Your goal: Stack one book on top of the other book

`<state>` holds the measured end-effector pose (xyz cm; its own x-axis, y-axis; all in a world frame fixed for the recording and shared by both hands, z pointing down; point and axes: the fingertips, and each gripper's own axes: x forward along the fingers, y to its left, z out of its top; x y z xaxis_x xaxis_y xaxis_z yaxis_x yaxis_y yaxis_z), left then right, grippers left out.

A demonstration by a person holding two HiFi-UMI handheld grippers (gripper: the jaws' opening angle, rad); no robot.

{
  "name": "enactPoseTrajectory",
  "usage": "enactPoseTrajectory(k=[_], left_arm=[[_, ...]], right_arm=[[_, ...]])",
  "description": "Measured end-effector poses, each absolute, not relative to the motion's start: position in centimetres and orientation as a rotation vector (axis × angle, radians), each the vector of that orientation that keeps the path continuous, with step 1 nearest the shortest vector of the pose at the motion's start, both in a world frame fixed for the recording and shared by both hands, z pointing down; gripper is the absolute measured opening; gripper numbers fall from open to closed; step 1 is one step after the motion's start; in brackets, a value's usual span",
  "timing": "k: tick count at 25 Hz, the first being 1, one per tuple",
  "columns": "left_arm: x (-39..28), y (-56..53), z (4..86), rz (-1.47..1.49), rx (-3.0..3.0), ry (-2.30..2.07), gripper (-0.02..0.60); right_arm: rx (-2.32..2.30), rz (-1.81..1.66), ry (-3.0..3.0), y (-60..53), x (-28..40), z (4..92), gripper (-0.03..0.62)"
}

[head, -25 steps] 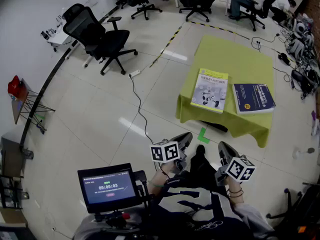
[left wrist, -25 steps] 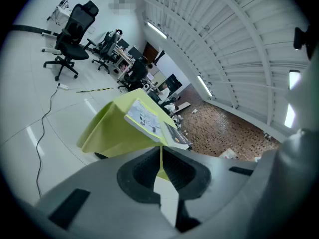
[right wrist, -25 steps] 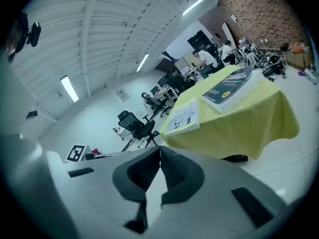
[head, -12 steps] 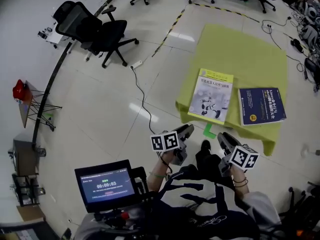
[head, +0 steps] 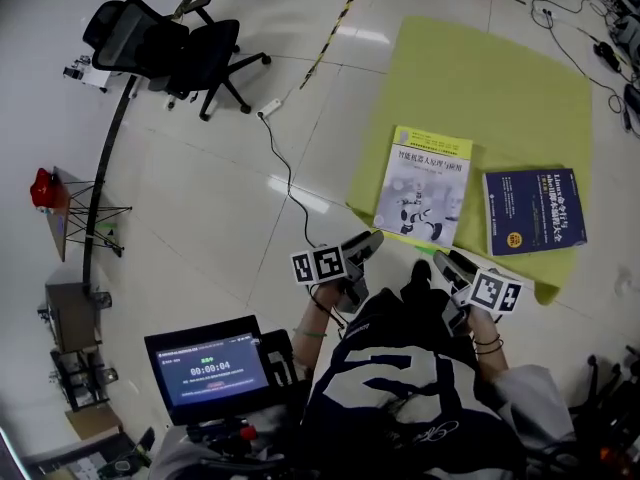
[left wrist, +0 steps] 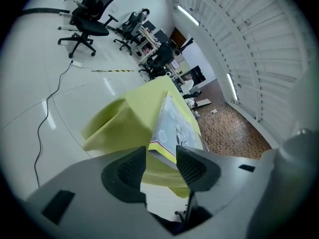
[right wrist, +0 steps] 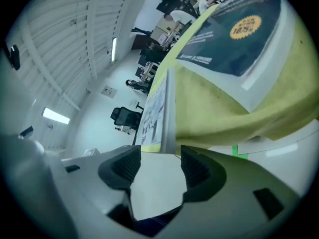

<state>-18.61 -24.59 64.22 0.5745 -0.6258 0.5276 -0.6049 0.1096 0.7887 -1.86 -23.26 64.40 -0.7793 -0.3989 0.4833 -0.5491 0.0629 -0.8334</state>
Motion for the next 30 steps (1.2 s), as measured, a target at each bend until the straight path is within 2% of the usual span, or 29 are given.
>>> enactPoseTrajectory(k=[5,10,11,13,19,26,30], left_arm=[[-19.1,-26.7,64.9,-0.078,1.514,-1.011,0.179],[-17.2,-27.9,65.7,0.011,1.558,-0.898,0.178],[-17.0,-28.1,65.7,0.034,1.561,-0.883,0.178],[-17.1,-28.4,65.6,0.063,1.550,-0.864,0.179],[-16.8,-28.4,65.4,0.066,1.529,-0.865,0.174],[-16.7,-28.1,64.3,0.102,1.662,-0.868,0.123],[-17.1,-28.4,61.3,0.071,1.768,-0.868,0.110]], right_arm=[[1.015,1.957,-2.155,-25.1,-2.5,65.1,0.241],[1.093,2.052,-2.095,-25.3,-2.5,65.9,0.235],[1.115,2.068,-2.081,-25.3,-2.6,65.8,0.222],[1.158,2.090,-2.053,-25.4,-2.9,65.4,0.150],[1.233,2.051,-2.084,-25.4,-2.7,63.8,0.081],[1.249,1.867,-2.228,-25.3,-3.4,61.8,0.074],[1.257,1.891,-2.255,-24.9,-3.9,60.3,0.074]])
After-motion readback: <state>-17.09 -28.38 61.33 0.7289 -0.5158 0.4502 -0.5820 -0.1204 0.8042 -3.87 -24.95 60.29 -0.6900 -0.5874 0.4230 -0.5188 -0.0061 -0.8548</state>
